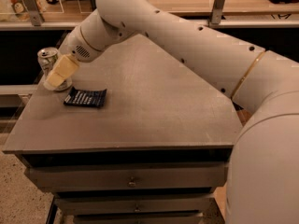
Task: Pick 7up can
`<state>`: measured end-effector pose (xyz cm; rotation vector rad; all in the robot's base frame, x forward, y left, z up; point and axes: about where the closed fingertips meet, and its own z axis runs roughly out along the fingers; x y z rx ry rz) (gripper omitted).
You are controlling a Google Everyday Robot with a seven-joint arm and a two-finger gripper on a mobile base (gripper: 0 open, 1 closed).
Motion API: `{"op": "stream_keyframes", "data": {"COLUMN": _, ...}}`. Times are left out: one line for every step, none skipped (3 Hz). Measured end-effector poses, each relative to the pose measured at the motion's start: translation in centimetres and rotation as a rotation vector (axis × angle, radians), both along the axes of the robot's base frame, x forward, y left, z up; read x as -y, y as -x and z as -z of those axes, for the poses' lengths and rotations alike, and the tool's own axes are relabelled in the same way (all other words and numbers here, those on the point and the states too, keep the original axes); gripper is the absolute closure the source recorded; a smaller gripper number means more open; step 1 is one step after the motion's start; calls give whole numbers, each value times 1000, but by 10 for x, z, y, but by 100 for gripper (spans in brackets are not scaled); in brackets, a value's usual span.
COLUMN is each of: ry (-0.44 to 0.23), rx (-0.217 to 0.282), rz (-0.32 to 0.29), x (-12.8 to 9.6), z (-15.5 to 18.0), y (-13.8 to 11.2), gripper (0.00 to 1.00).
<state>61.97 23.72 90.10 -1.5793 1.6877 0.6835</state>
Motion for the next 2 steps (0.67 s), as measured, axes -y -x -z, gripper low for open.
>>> {"op": "stream_keyframes", "data": {"ry": -17, "rx": -16, "rz": -17, "x": -20, "z": 6, "y": 2, "gripper": 0}}
{"op": "stream_keyframes", "data": {"ry": -31, "rx": -22, "rz": -37, "x": -40, "z": 9, "y": 3, "gripper": 18}}
